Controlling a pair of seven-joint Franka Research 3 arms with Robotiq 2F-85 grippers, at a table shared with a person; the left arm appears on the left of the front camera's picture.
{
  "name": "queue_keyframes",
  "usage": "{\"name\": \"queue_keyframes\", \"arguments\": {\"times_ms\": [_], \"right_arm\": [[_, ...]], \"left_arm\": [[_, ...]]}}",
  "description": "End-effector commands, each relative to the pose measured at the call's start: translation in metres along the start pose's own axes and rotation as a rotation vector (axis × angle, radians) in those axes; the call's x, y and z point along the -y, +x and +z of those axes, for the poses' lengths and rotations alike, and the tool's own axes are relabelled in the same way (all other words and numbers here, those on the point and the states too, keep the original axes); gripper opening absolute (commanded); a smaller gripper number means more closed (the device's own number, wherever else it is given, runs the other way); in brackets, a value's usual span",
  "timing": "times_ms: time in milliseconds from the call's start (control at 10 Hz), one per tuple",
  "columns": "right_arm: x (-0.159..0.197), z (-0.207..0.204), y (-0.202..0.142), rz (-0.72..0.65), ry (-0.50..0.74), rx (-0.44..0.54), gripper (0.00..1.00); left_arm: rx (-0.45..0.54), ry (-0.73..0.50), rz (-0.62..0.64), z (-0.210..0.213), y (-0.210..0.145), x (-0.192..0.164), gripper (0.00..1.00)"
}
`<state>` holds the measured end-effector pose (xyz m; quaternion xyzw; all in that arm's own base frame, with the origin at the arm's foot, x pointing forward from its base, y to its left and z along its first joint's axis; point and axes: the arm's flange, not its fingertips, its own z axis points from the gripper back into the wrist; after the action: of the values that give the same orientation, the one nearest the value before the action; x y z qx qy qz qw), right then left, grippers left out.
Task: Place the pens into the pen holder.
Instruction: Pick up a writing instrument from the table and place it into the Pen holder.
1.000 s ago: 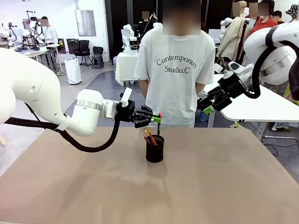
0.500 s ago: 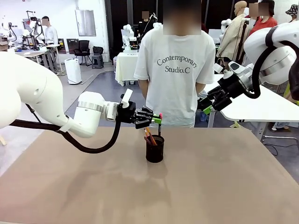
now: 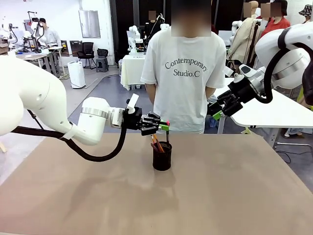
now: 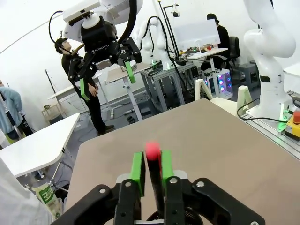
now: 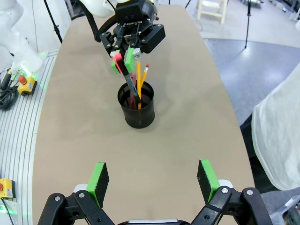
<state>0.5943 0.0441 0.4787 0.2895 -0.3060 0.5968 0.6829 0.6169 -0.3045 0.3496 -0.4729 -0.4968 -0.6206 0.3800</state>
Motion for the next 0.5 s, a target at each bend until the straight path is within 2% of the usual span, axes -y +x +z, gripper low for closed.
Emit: {"name": "queue_keyframes", "arguments": {"times_ms": [0, 100, 200, 400], "right_arm": [[-0.0022, -0.0008, 0.0019, 0.005, -0.010, -0.011, 1.00], [-0.0022, -0.0008, 0.0019, 0.005, -0.010, -0.011, 1.00], [-0.0022, -0.0008, 0.0019, 0.005, -0.010, -0.011, 1.00], [-0.0022, -0.0008, 0.0019, 0.005, -0.010, -0.011, 1.00]], "left_arm": [[0.032, 0.004, 0.011, 0.0025, 0.0028, -0.0049, 0.76], [0.033, 0.004, 0.011, 0.0027, 0.0040, -0.0037, 0.96], [0.034, 0.004, 0.010, 0.0038, 0.0050, -0.0038, 1.00], [0.037, 0.006, 0.005, 0.0027, 0.0080, -0.0012, 1.00]]}}
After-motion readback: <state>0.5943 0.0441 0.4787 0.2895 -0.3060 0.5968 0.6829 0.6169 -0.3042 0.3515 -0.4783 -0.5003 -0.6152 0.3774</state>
